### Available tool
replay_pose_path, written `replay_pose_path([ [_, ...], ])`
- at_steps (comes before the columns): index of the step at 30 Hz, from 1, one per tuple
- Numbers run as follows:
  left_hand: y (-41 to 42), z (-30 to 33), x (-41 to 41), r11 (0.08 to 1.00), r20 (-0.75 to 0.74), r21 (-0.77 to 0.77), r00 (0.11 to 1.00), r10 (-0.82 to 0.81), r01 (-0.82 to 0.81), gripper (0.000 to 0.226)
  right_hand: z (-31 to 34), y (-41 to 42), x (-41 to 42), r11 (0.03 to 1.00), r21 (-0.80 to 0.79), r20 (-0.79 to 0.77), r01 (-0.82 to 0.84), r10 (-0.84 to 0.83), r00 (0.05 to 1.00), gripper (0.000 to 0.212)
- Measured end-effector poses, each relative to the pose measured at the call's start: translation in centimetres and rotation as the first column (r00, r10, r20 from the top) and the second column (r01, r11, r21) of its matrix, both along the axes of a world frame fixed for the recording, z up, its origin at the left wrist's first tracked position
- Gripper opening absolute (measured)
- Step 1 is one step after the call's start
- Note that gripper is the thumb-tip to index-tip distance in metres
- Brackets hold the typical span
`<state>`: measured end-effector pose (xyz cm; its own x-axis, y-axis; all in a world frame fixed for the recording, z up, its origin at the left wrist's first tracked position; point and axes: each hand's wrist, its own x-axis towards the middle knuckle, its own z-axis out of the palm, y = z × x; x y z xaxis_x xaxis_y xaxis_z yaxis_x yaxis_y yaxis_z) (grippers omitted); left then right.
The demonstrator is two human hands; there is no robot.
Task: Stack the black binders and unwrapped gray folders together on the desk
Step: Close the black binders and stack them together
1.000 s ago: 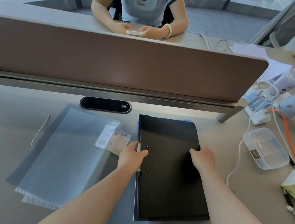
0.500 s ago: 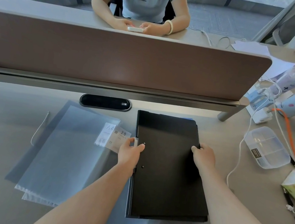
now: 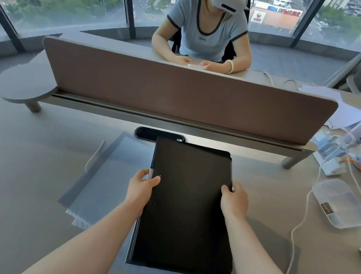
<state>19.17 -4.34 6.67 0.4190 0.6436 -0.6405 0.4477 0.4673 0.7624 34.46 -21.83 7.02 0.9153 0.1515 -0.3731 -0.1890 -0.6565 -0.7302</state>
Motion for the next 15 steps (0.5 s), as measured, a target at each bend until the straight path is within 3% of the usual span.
replay_pose_path([
  [12, 6.5, 1.4, -18.0, 0.965, -0.045, 0.054, 0.965, 0.257, -0.255, 0.040, -0.2, 8.3, -13.5, 0.914, 0.048, -0.022, -0.403, 0.404, 0.914, 0.033],
  [15, 7.0, 1.3, -21.8, 0.952, -0.052, 0.086, 0.953, 0.299, -0.294, 0.034, -0.8, 9.8, -16.9, 0.882, 0.076, -0.045, -0.464, 0.468, 0.883, 0.030],
])
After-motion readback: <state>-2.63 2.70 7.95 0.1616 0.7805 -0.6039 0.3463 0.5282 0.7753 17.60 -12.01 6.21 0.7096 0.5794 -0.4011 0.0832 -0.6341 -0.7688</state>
